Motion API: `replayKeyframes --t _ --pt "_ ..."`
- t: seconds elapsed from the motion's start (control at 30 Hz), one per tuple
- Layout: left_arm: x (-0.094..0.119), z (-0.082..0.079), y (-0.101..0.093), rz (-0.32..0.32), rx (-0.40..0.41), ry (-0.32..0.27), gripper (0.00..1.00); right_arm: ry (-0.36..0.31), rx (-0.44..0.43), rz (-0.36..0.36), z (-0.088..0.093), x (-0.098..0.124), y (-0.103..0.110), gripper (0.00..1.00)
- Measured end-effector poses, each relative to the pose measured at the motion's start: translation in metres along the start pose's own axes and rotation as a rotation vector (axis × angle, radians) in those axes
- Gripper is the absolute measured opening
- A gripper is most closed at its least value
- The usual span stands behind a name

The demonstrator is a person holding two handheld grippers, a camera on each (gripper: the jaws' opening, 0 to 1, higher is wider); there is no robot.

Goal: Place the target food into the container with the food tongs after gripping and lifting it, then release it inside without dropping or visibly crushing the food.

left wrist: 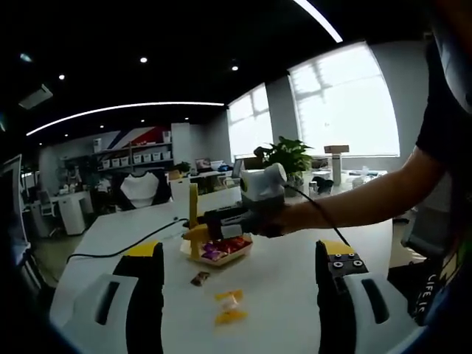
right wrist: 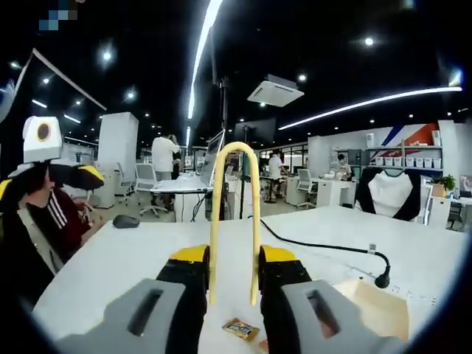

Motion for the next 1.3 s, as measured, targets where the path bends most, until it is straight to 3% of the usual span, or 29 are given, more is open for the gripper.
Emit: replayKeyframes --t 0.2,0.4,0.67,0.77,0.83,0.9,1.07,1.3 --pt "-0.001 0.000 0.003 -0.003 -0.002 0.004 0.90 0.050 -0.013 -0.098 0.011 -0.004 -0.006 0.22" --pt "-0.003 0.000 0.006 -0.007 -0.002 0.006 0.90 0.154 -0.018 -0.167 0.031 -0.015 -0.005 0.22" --pt "-0.006 0.004 0.012 -0.011 -0.004 0.018 0.90 0.253 0.015 -0.219 0.051 -0.026 -0.010 0.22" --pt "-0.006 0.004 0.014 -0.015 0.000 0.018 0.90 0.292 0.103 -0.188 0.055 -0.028 -0.015 0.21" --pt "-0.006 0.005 0.014 -0.017 0.002 0.019 0.90 0.268 0.005 -0.210 0.056 -0.029 -0.013 0.21" --pt "-0.006 0.007 0.014 -0.017 0.003 0.023 0.89 0.310 0.056 -0.199 0.061 -0.028 -0.017 0.21" --pt "-0.005 0.008 0.014 -0.019 0.007 0.024 0.89 0.332 0.034 -0.223 0.069 -0.026 -0.011 0.21" --pt "-0.006 0.010 0.014 -0.015 0.009 0.027 0.89 0.350 0.055 -0.175 0.075 -0.025 -0.016 0.20"
Point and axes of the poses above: the point that each gripper's makers call its tool centre point, and the gripper's own axes: x roughly backward along the fingers, y roughly to its left, z roughly out of its underside, the point moved 2 cm from there along x, roughly backward along the fingers, and after that the axes turned 11 degrees about -z, right-handed, at the moved point
